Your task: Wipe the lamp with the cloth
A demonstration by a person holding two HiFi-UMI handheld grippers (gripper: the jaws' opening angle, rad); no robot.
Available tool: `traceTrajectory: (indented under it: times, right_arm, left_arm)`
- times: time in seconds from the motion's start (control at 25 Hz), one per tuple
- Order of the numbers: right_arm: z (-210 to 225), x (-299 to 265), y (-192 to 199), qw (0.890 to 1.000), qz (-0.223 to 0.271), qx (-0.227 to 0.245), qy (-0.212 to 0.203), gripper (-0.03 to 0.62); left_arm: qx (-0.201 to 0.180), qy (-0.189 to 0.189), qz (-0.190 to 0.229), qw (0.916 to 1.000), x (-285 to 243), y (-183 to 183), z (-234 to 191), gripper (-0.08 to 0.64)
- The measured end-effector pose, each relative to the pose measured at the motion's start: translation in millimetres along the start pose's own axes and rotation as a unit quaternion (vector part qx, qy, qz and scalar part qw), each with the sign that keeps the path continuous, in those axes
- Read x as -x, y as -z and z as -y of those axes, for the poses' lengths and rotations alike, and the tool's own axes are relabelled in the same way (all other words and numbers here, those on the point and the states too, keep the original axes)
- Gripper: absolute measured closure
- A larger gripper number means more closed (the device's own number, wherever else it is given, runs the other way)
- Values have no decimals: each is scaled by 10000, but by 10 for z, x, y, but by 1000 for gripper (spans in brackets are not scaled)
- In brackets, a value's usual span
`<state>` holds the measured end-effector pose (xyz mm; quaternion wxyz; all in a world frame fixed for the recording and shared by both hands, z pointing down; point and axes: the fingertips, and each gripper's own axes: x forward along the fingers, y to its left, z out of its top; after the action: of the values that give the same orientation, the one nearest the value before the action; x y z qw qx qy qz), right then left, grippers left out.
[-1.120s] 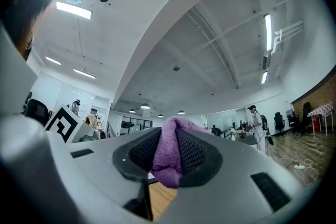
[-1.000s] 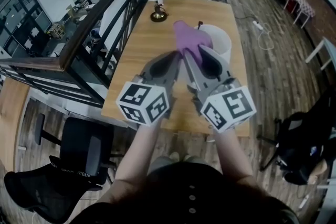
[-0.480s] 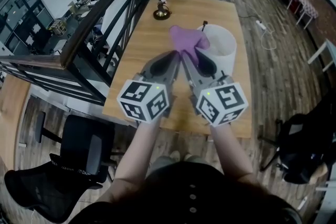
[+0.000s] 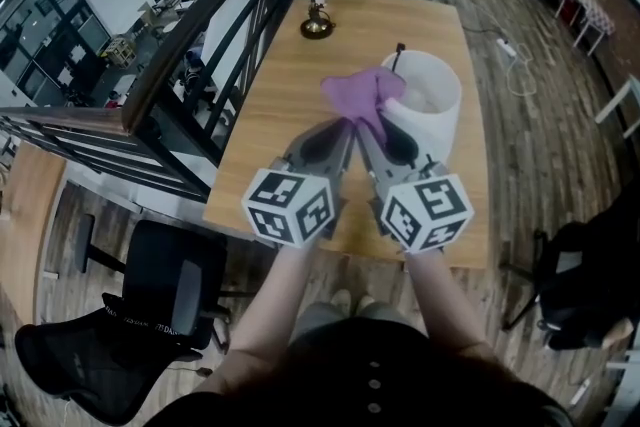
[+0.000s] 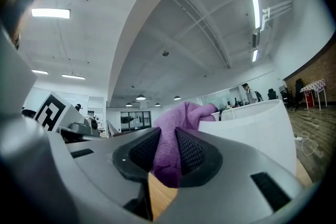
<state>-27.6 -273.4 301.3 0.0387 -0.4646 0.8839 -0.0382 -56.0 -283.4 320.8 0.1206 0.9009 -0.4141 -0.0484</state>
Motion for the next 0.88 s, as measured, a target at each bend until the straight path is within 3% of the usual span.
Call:
traceTrajectory:
  times: [0.88]
  right_arm:
    - [-70,-26,675,9968,-684,-408,-7,515]
  left_arm:
    - [391,-342,-541,9972,133,634,-259,549]
